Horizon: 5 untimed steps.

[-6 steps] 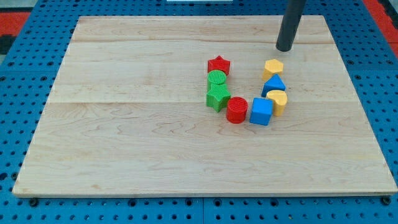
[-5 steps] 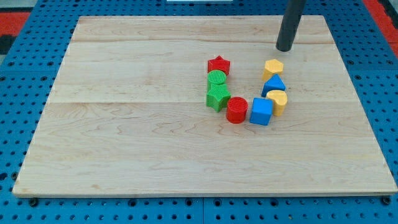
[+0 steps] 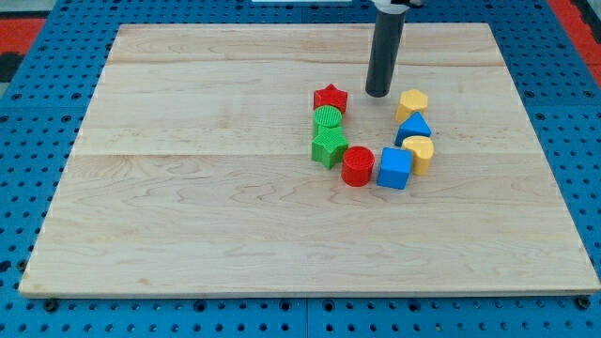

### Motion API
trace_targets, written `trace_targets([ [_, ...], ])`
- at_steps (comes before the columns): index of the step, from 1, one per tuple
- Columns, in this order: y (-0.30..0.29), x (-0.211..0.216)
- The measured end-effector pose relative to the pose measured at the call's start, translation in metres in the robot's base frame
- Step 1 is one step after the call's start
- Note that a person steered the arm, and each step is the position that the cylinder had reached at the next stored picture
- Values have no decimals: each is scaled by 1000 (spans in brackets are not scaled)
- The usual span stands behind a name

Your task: Slide the red star towards the left side

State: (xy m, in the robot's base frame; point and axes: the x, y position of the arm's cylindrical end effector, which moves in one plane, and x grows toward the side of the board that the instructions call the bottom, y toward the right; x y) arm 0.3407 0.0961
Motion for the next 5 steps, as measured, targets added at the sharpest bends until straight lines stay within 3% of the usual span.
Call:
trace_targets([
  [5,-44,9],
])
